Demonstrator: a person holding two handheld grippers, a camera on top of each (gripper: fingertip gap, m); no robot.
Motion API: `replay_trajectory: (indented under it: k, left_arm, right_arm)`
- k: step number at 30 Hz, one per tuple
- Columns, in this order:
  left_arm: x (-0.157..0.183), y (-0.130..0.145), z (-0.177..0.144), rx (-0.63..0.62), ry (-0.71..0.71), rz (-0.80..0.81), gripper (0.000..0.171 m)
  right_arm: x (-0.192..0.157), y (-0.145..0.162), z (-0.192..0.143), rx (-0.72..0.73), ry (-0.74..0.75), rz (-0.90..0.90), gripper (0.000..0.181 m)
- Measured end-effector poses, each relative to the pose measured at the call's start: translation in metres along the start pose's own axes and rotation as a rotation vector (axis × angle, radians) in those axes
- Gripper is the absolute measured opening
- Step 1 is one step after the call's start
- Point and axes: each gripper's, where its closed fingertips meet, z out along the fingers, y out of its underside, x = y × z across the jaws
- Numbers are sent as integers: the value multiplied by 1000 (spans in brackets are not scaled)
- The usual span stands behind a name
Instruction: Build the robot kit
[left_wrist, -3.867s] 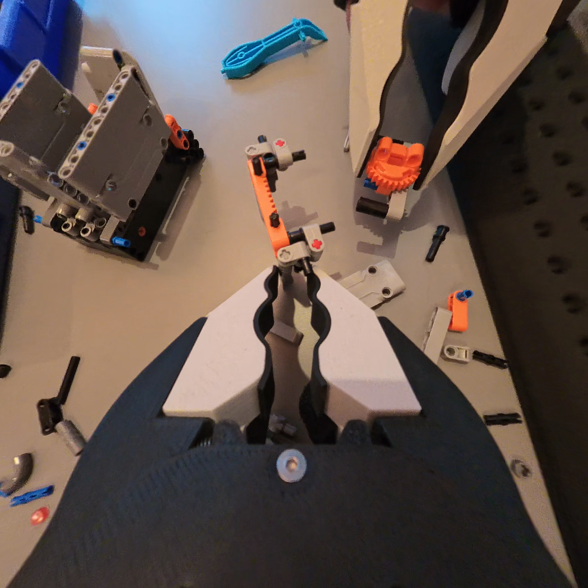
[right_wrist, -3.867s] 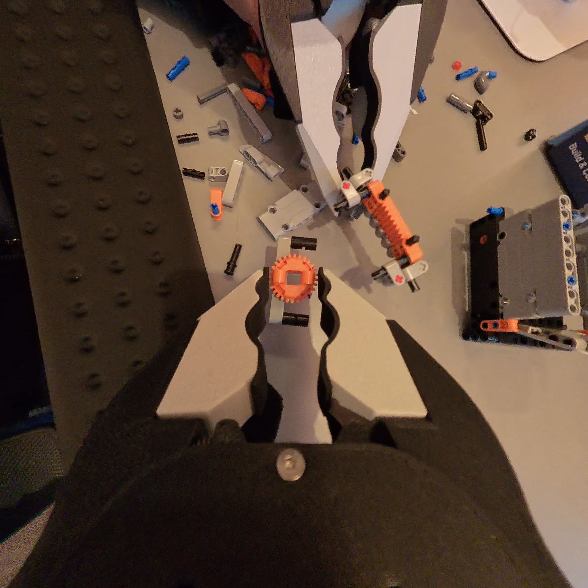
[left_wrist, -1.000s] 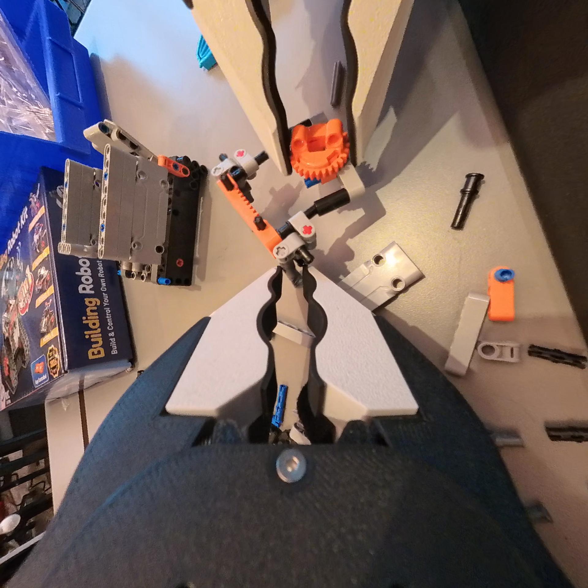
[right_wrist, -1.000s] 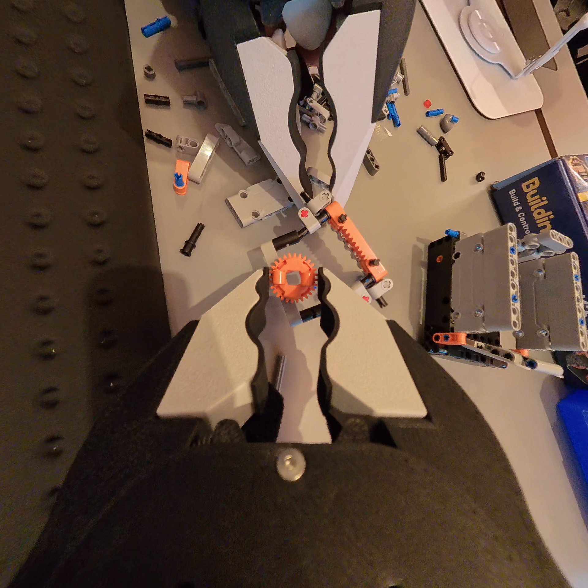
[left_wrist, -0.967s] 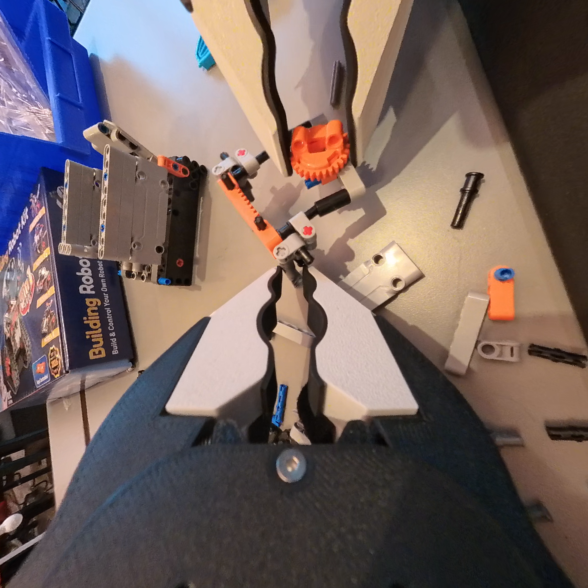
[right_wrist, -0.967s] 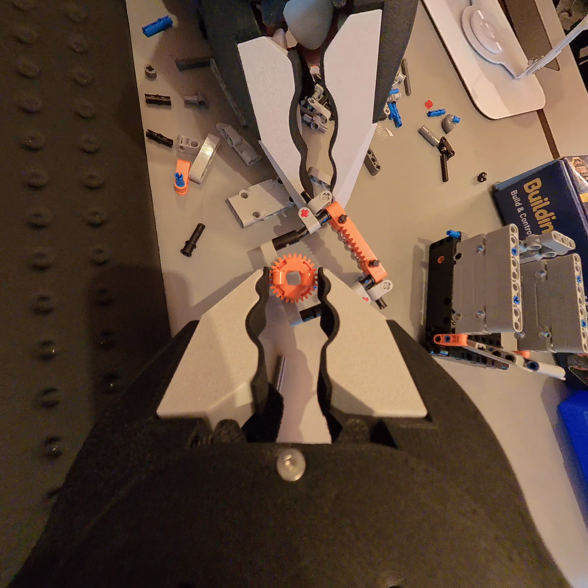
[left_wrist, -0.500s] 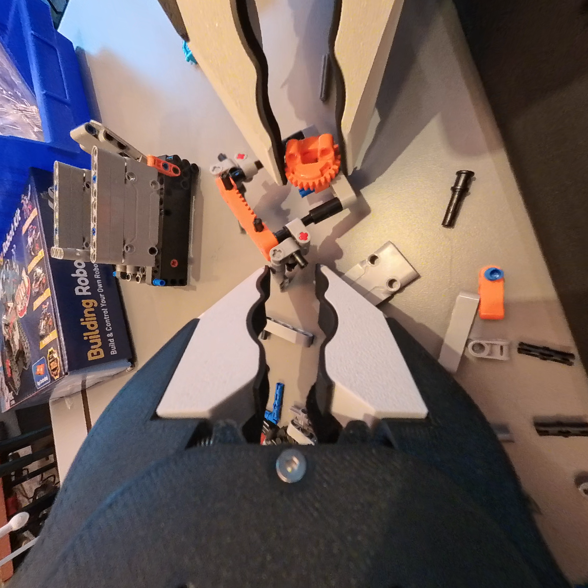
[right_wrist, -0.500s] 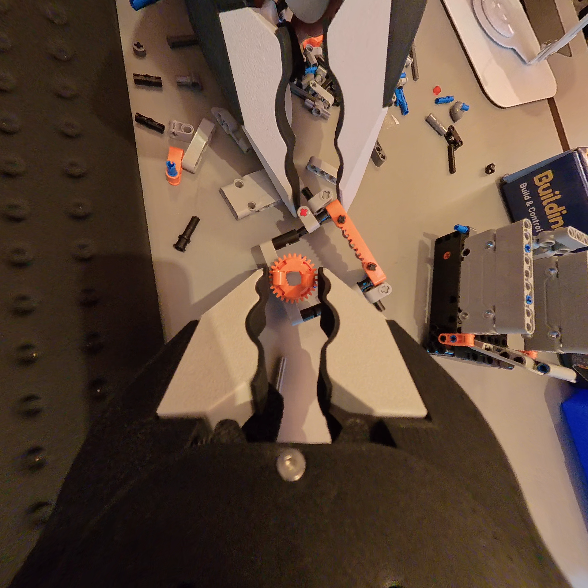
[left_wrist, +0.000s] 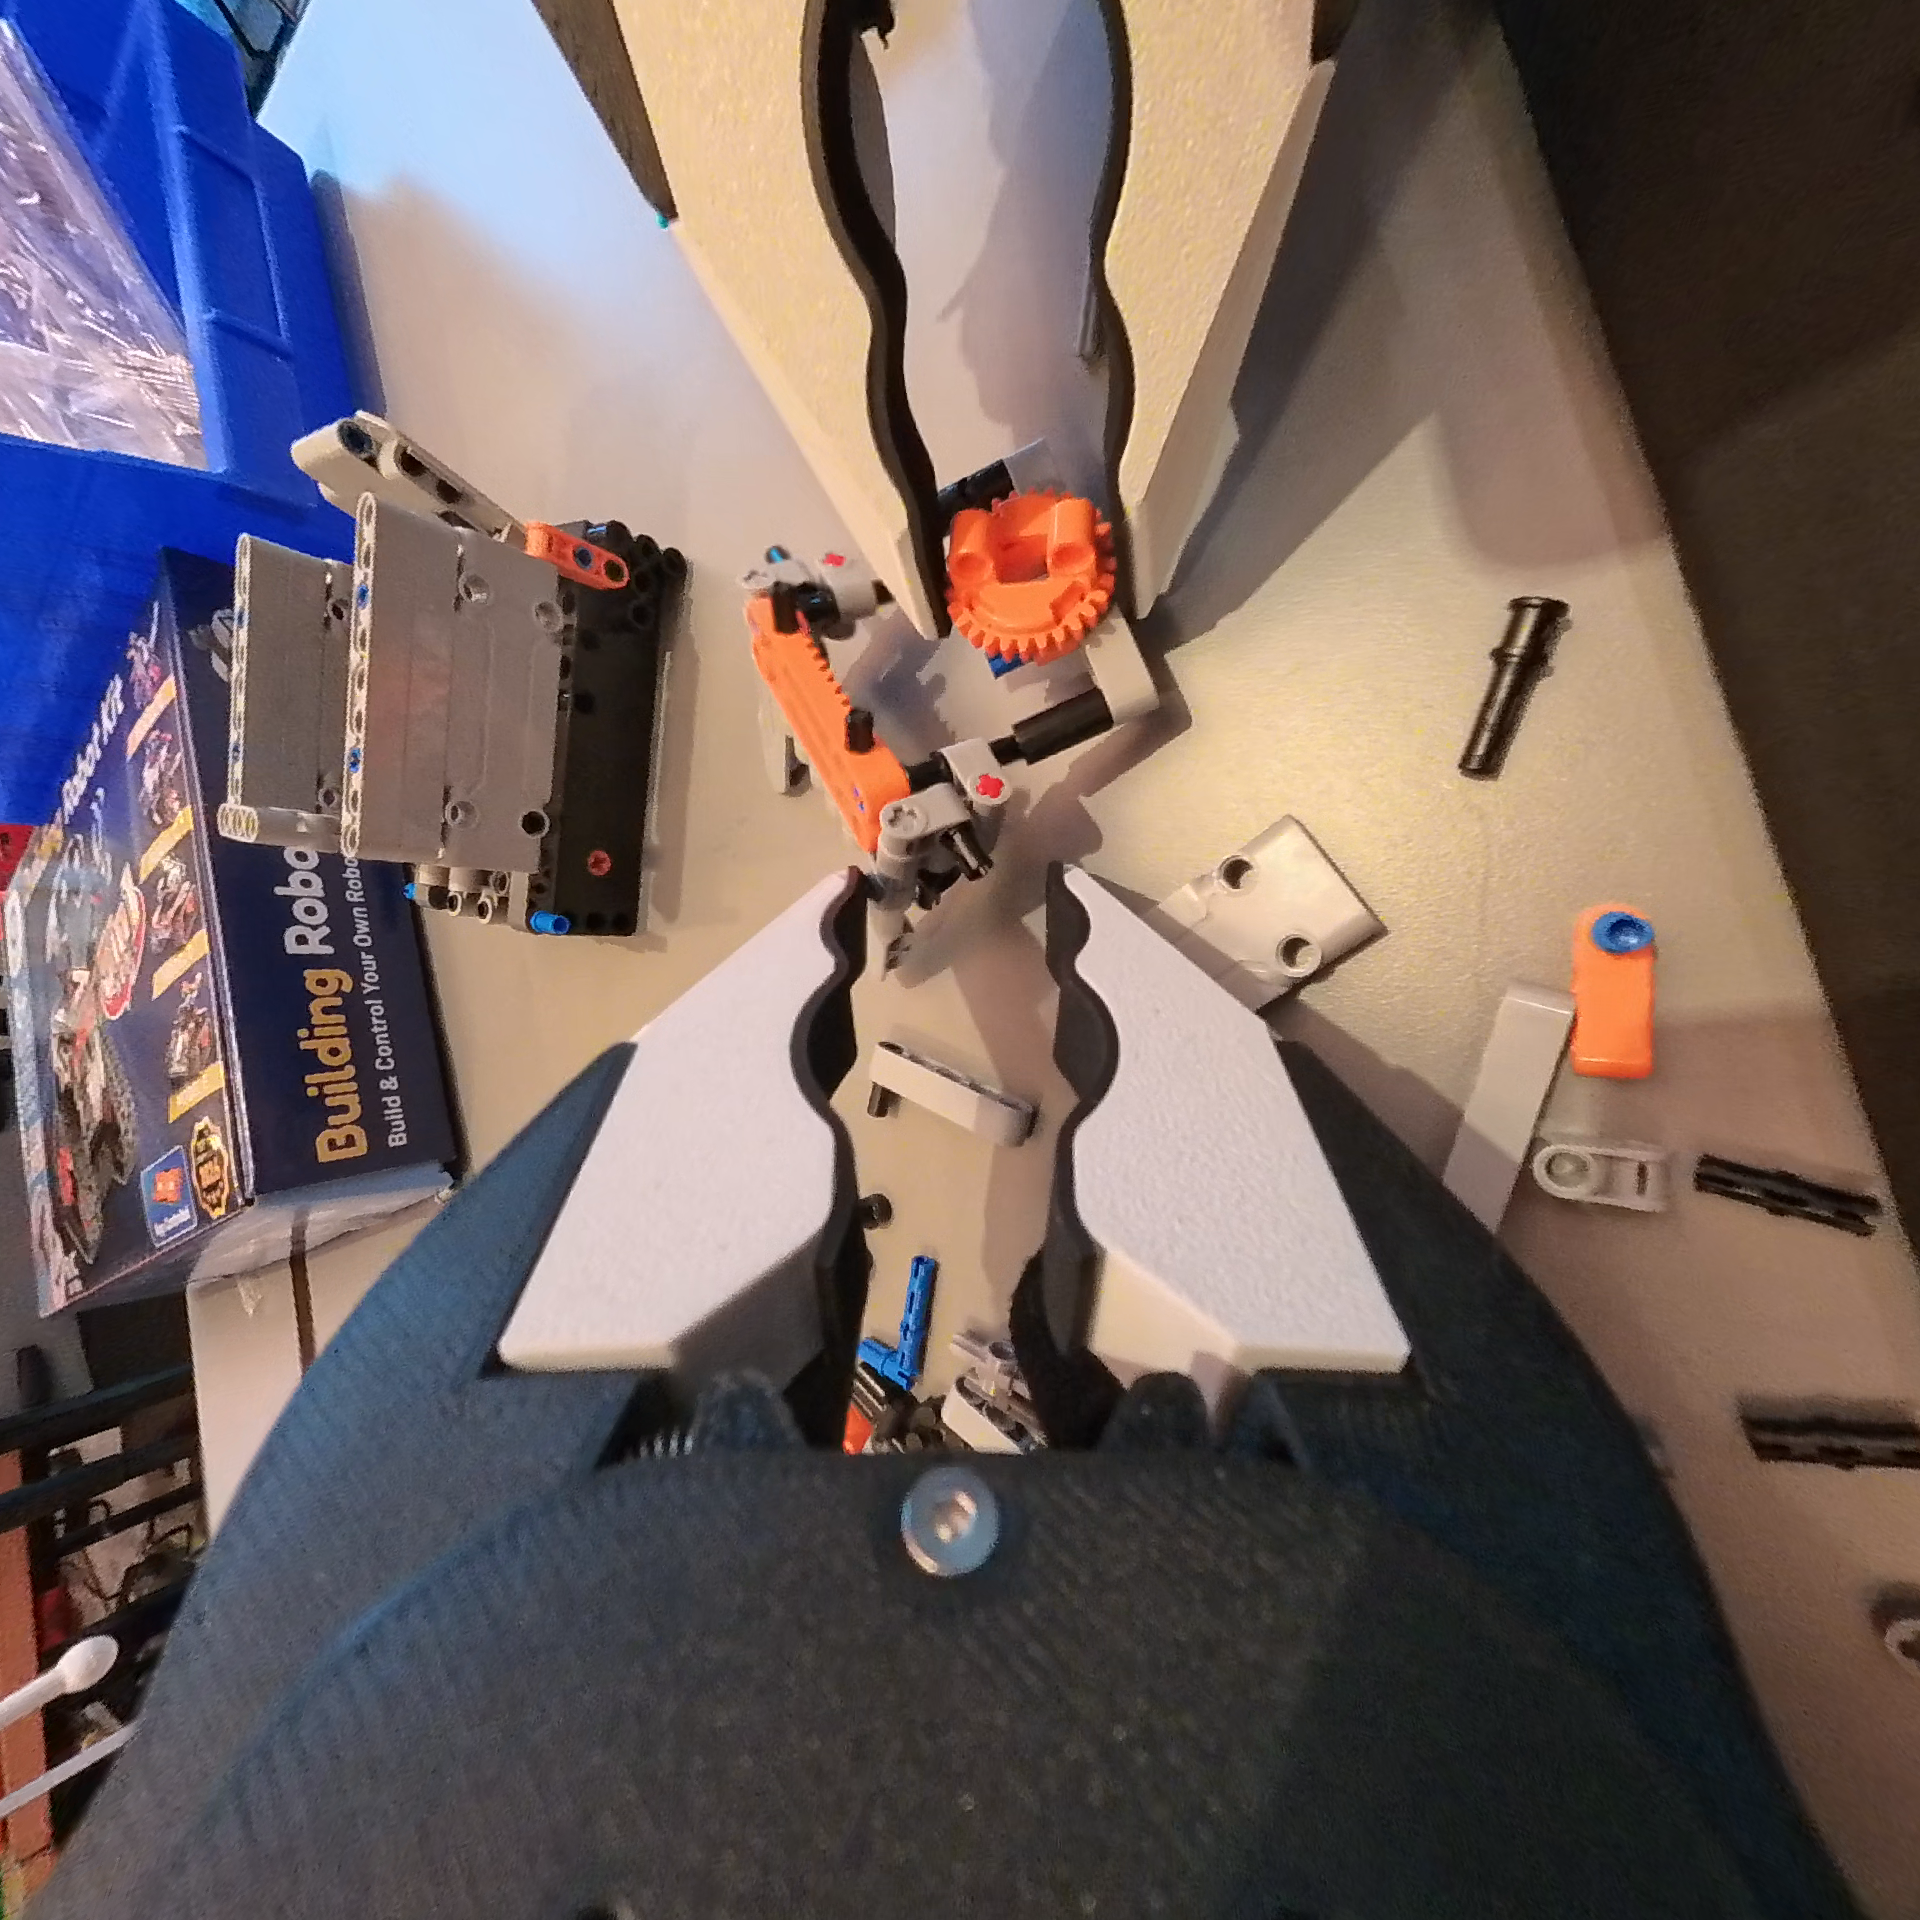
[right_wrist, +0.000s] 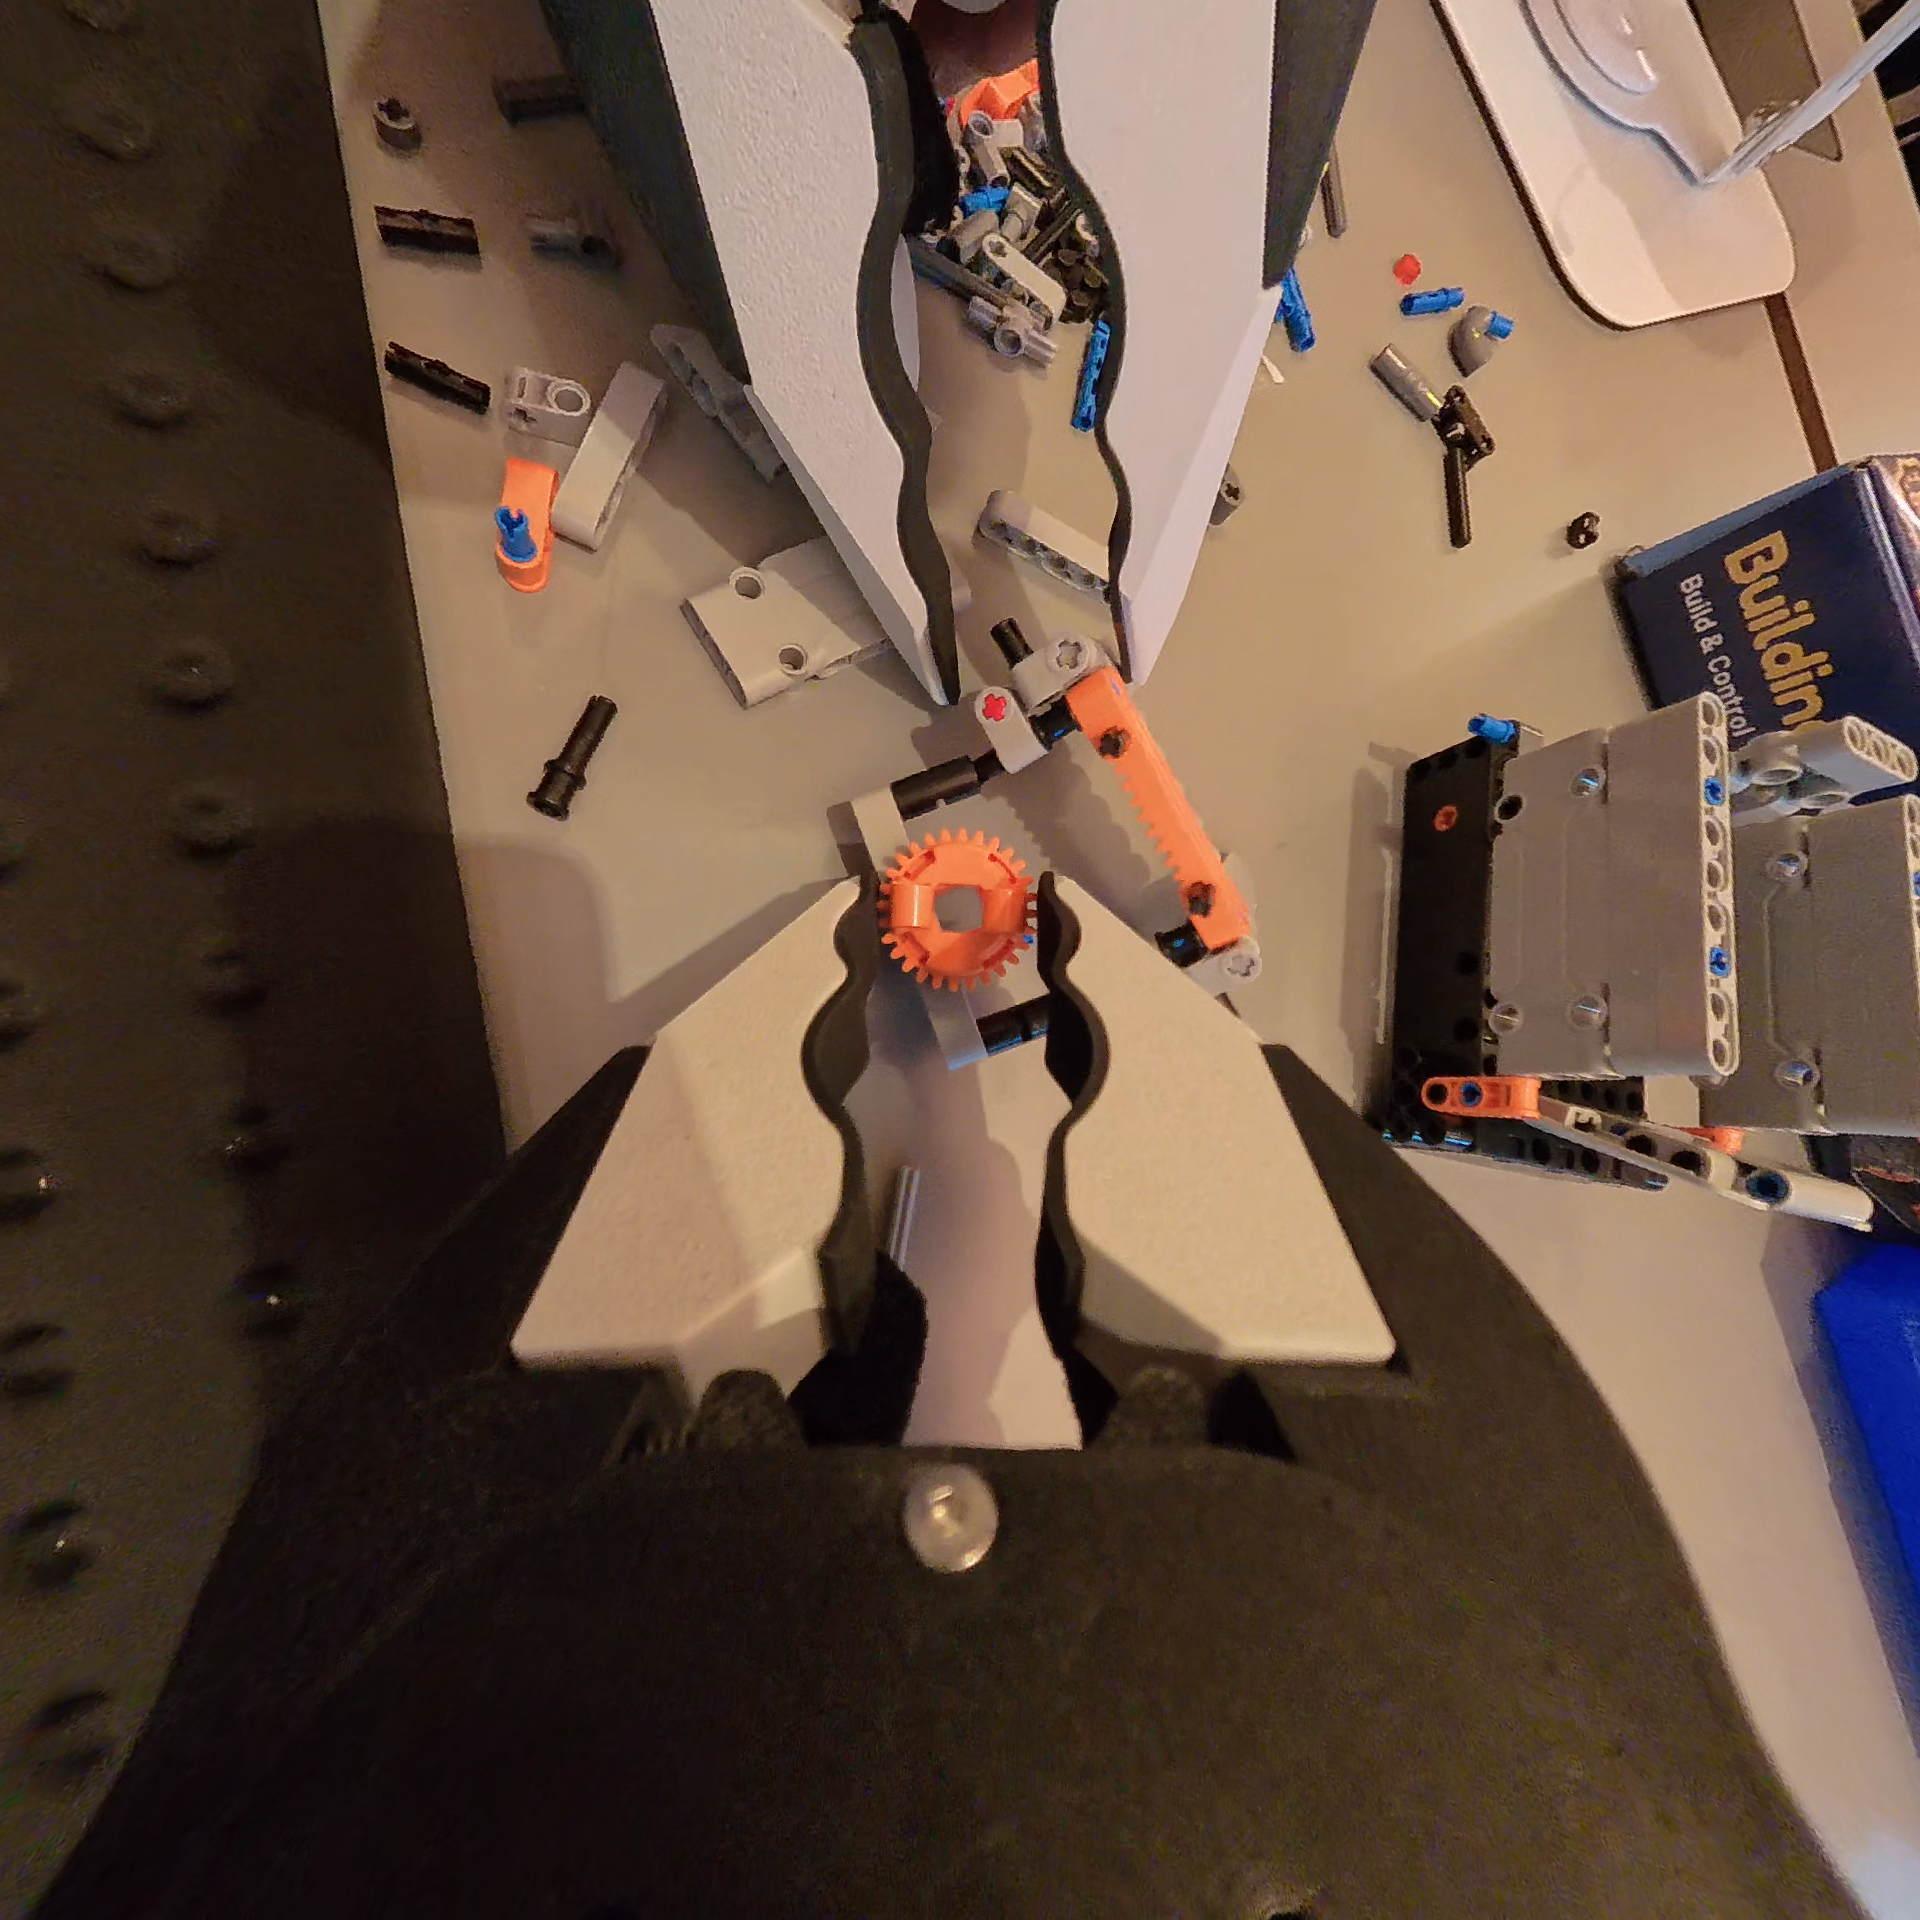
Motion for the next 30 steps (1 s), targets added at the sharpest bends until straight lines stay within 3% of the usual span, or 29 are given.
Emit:
replay_trajectory:
  k: [6,30]
  left_arm:
    - [-1,2,2,2,5,-20,23]
    - [-9,4,5,9,15,-108,21]
  right_arm:
    - [-1,0,3,-2,-4,-8,28]
    - [11,2,7,-64,129,-121,28]
